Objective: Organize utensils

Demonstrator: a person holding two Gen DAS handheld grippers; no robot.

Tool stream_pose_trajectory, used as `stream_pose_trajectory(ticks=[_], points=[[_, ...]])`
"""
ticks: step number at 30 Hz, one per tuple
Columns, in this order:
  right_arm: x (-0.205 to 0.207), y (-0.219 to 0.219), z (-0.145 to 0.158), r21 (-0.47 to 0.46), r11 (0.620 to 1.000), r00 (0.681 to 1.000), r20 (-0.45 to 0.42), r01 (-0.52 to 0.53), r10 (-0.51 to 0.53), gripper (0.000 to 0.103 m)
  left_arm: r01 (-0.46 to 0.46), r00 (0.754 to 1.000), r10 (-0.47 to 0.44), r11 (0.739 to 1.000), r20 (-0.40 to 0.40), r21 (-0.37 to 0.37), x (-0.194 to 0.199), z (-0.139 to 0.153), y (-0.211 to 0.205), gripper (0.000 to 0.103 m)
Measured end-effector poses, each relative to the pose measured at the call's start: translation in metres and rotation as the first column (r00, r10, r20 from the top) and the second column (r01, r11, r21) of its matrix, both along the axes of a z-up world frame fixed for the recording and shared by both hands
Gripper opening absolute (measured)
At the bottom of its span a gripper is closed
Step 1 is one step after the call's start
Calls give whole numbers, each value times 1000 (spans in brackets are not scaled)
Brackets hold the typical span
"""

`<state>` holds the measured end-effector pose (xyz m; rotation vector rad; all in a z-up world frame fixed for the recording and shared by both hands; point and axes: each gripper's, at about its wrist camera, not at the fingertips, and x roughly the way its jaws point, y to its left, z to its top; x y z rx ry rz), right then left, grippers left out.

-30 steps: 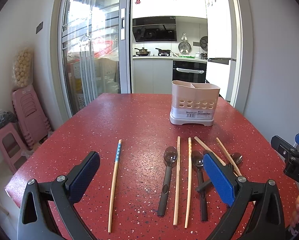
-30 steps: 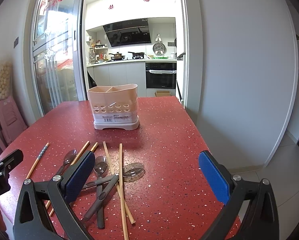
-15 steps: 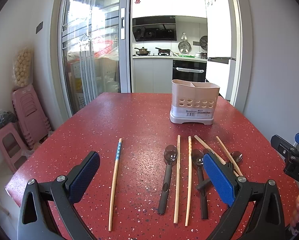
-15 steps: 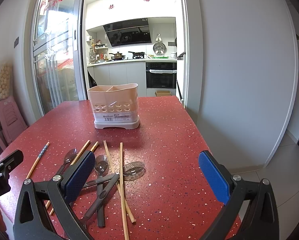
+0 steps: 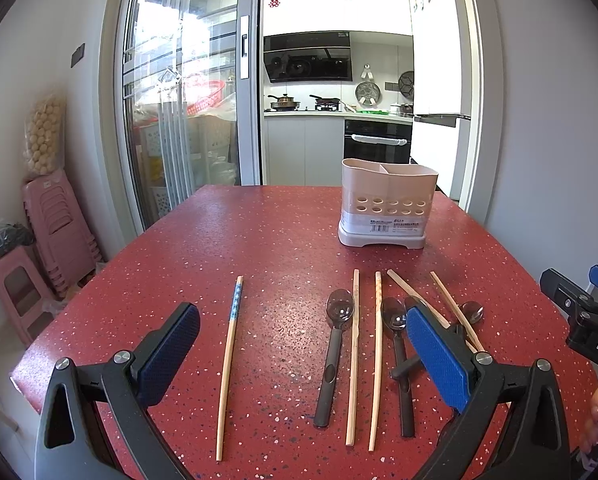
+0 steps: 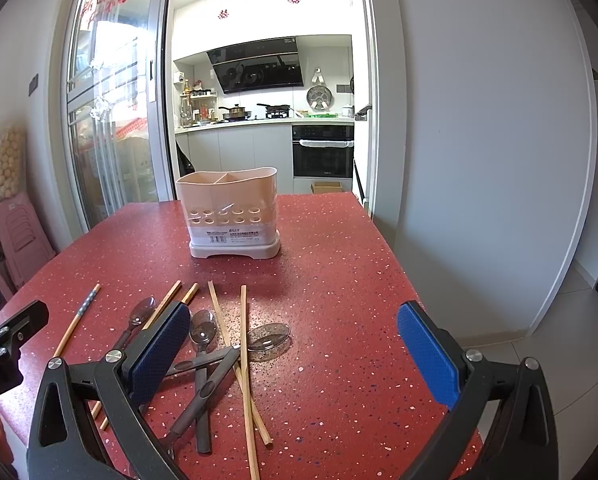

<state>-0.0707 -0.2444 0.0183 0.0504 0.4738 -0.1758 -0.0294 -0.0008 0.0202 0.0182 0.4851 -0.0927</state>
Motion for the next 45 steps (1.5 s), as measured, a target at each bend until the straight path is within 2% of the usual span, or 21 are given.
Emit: stream_pose_trajectory(ticks=[45], points=[[-1, 0, 0, 3, 1000, 1000, 4, 0, 0, 103, 14, 1000, -14, 1000, 0, 5, -3, -2, -4, 103]])
